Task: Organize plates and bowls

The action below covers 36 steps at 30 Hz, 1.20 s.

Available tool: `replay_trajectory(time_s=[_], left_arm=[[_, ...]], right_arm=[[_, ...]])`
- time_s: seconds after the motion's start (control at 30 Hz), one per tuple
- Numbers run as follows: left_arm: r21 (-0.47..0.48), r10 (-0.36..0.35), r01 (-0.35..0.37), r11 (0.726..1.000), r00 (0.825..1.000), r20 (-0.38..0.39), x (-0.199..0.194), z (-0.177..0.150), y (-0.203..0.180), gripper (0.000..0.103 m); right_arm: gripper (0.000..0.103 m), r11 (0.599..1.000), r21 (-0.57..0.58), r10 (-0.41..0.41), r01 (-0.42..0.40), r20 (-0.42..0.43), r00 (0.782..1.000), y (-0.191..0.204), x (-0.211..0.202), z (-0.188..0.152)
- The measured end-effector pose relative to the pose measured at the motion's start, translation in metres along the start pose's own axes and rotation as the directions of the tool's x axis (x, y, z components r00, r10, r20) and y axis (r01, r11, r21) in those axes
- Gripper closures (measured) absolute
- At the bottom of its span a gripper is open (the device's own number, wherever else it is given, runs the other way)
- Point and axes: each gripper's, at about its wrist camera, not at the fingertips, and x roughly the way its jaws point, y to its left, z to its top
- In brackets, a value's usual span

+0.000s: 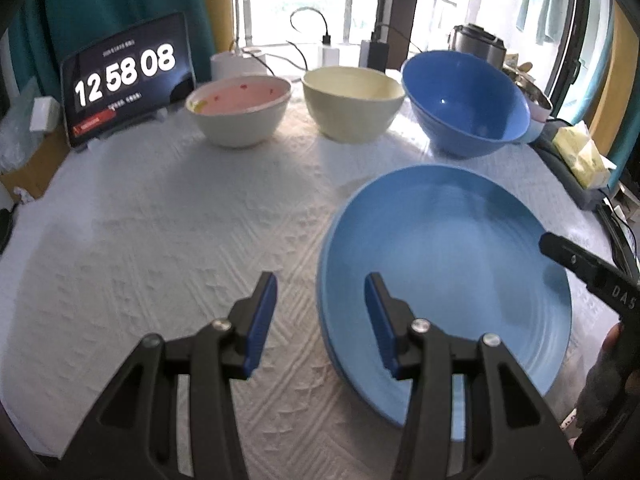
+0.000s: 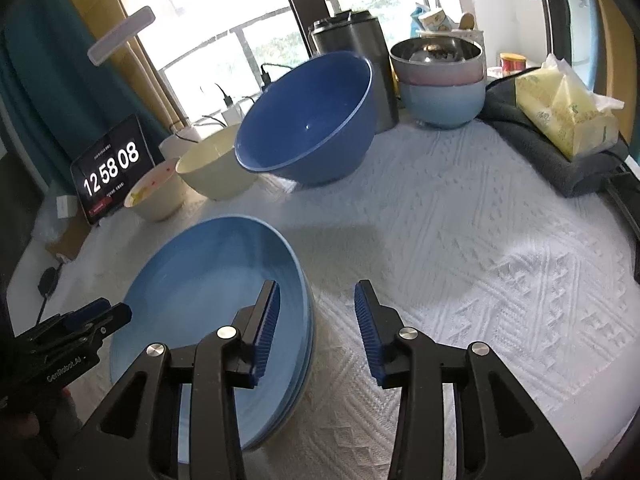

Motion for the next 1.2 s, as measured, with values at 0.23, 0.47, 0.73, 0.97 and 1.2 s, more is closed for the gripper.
replay_trajectory(time_s=[0.23, 0.47, 0.73, 0.97, 1.2], left_arm=[[-0.008, -0.019, 0.018, 1.0, 0.999, -0.039, 0.013, -0.005, -0.001, 0.056], [0.014, -0.048, 0.048, 0.999, 0.999, -0.011, 0.016, -0.009, -0.003, 0.056], [0.043, -0.092, 0.092, 0.995, 0.996, -0.005, 0.013, -0.011, -0.009, 0.059], [0.033, -0.124, 0.124, 0.992, 0.992, -0.022, 0.01, -0.014, -0.004, 0.059], [-0.007, -0.158, 0.158, 0.987, 0.987, -0.042, 0.008, -0.016, 0.004, 0.059]], right_arm=[[0.062, 0.999, 0.017, 0.049, -0.047, -0.093, 0.994, 0.003, 0.022, -0.009], [0.062, 0.994, 0.05, 0.104, -0.099, -0.107, 0.989, 0.001, 0.026, -0.008], [0.061, 0.992, 0.054, 0.12, -0.114, -0.115, 0.986, 0.006, 0.029, -0.009], [0.061, 0.995, 0.051, 0.092, -0.087, -0.118, 0.989, 0.011, 0.029, -0.007], [0.061, 0.998, 0.023, 0.058, -0.055, -0.112, 0.992, 0.021, 0.025, -0.007]])
